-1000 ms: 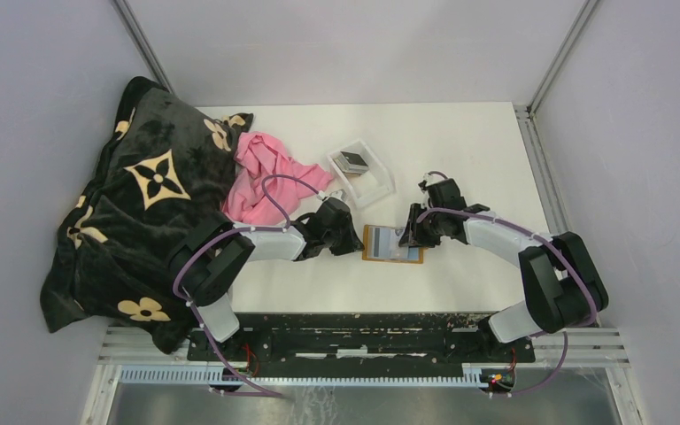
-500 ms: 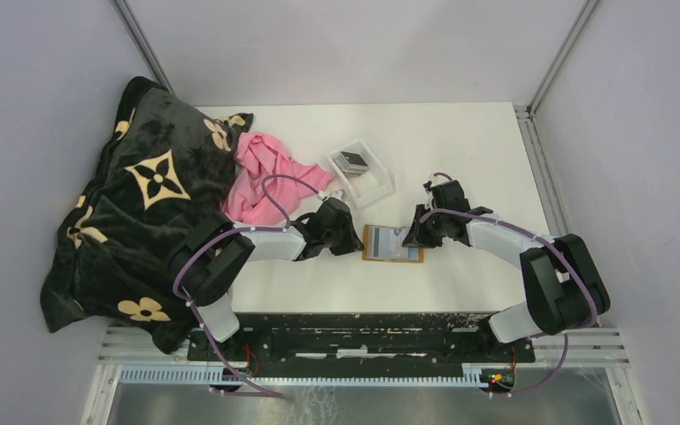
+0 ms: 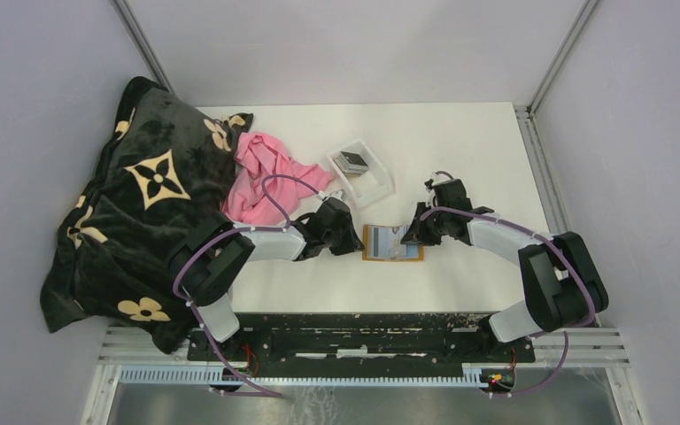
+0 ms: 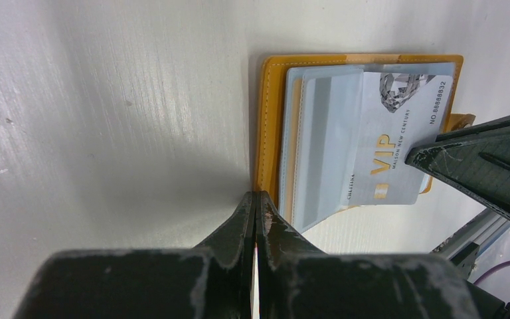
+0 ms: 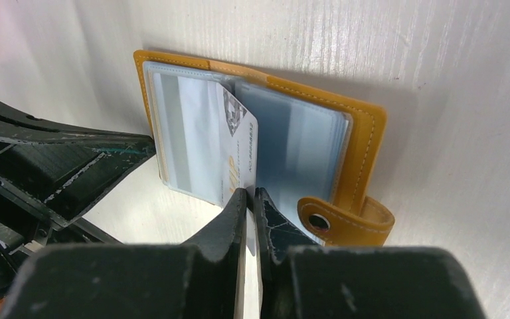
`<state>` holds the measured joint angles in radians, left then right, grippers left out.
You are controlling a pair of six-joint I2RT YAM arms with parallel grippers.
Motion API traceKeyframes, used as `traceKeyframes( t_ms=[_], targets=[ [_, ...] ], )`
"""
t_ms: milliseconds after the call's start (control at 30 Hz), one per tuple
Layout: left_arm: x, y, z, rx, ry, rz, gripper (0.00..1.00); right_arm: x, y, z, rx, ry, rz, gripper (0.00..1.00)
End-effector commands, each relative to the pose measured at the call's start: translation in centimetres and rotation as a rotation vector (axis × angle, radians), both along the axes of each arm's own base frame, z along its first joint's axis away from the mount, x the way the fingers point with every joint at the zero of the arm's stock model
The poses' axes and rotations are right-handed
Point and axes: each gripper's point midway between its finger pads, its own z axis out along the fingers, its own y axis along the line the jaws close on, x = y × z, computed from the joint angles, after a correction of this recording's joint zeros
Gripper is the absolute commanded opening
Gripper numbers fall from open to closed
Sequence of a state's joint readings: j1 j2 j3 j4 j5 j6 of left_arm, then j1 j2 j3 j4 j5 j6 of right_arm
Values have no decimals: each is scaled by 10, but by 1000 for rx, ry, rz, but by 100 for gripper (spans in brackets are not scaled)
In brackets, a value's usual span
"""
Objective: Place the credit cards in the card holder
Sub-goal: Insert the credit card into the card holder.
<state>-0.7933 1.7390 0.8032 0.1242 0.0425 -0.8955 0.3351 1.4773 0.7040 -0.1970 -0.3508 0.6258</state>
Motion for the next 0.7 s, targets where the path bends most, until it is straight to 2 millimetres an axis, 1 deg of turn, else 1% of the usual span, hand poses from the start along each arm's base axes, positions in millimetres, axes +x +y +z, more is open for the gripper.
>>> traceKeyframes(
  t_ms=[0, 233, 533, 667],
  targets=[
    [-32, 38, -49, 196, 119, -31, 4, 5, 0, -6, 1, -2, -3, 10],
    [-30, 37, -49, 198, 118, -35, 4, 2, -4, -19, -31, 31, 9, 7],
    [-29, 35, -52, 202, 126, -39, 4, -1, -3, -28, -37, 61, 31, 5],
    [-29, 34, -53, 202, 129, -42, 4, 1, 0, -29, -25, 67, 37, 4]
  ],
)
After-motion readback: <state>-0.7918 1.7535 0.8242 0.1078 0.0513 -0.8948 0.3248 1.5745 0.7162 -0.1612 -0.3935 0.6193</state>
